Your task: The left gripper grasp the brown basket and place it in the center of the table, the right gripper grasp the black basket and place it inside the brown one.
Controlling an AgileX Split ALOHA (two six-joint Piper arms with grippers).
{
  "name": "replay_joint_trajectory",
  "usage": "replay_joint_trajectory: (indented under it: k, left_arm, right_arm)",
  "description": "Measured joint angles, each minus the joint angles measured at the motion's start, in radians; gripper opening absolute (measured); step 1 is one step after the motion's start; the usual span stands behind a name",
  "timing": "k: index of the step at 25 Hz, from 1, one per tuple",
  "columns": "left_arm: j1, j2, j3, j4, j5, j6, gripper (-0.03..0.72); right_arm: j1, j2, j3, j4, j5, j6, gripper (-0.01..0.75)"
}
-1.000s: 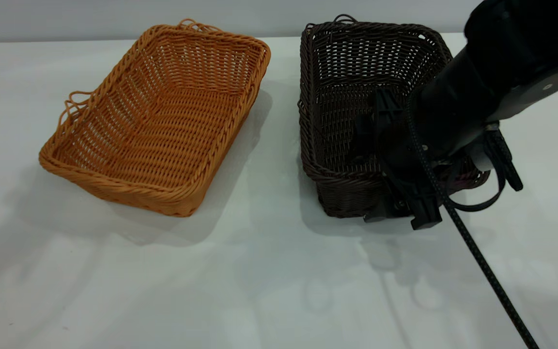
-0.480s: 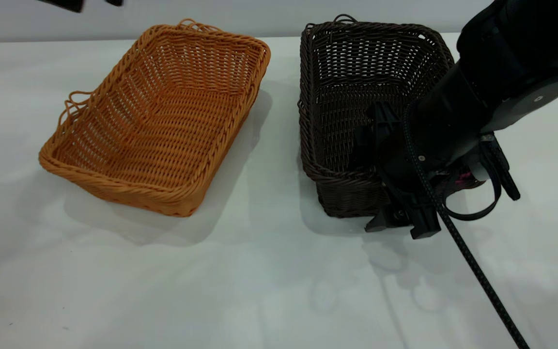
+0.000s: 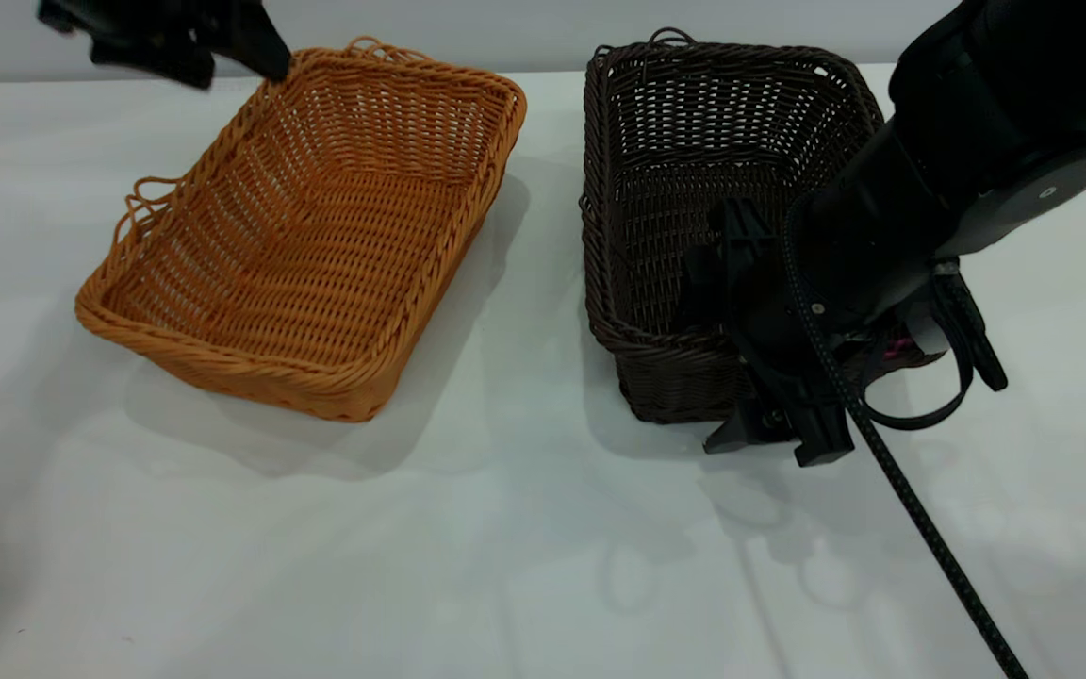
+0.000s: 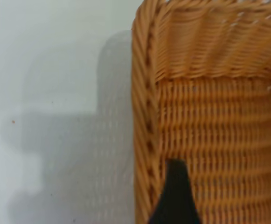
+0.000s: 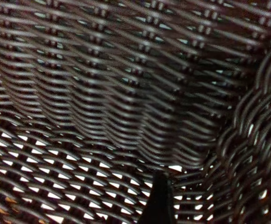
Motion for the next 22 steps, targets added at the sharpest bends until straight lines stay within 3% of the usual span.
replay_joint_trajectory:
  k: [22]
  left_arm:
    - [0.000, 0.173, -0.049, 0.045, -0.051, -0.003, 0.512]
  right_arm:
    - [0.000, 0.000, 0.000, 0.000, 0.007, -0.020, 0.580]
